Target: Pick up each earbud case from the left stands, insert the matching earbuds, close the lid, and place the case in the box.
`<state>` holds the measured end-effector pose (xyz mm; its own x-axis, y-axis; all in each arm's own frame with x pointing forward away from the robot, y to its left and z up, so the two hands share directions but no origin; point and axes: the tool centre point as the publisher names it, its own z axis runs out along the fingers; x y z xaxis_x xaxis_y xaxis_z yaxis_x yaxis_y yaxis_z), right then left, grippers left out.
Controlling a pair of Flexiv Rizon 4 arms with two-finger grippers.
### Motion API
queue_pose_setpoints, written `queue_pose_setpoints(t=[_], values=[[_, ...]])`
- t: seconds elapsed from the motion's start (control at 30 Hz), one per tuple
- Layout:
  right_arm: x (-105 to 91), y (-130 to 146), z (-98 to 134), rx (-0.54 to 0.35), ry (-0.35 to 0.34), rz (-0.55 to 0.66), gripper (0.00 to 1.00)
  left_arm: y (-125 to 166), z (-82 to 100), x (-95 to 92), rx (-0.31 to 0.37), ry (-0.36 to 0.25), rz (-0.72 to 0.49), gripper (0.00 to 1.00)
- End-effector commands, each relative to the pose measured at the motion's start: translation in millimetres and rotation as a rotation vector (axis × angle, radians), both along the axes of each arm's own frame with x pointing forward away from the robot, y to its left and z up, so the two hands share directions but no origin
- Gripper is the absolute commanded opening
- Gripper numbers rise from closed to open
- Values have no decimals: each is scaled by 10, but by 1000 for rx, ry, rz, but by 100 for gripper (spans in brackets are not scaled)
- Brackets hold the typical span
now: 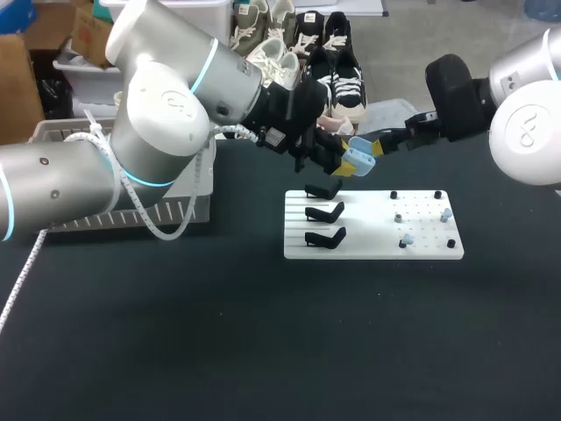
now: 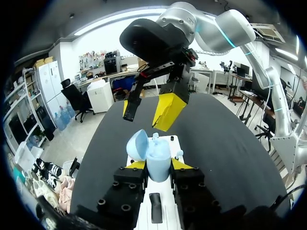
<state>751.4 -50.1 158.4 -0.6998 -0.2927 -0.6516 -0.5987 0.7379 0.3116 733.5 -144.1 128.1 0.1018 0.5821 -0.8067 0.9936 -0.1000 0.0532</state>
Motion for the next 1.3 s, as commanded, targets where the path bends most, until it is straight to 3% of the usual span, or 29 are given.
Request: queue_pose_setpoints(t=[0.03,0.43,0.47,0.5,0.7,1.3], values=[[-67,-103,93,-9,-22,-28,100,49,12,-44,-43,-31,-22,0],[-339,-527,202,-202,-34,-179,100,67,56,-90,-212,-76,81,0],[-358,-547,198,-243,-79,-204,100,61,69,-89,-231,-79,95,0],[-373,-568,199,-257,-71,-201,100,53,79,-87,-243,-84,103,0],[-490,-717,155,-238,-50,-202,100,-30,84,-83,-331,-99,95,0],[-703,-942,7,-243,8,-252,100,-143,-71,21,-386,-84,107,0]])
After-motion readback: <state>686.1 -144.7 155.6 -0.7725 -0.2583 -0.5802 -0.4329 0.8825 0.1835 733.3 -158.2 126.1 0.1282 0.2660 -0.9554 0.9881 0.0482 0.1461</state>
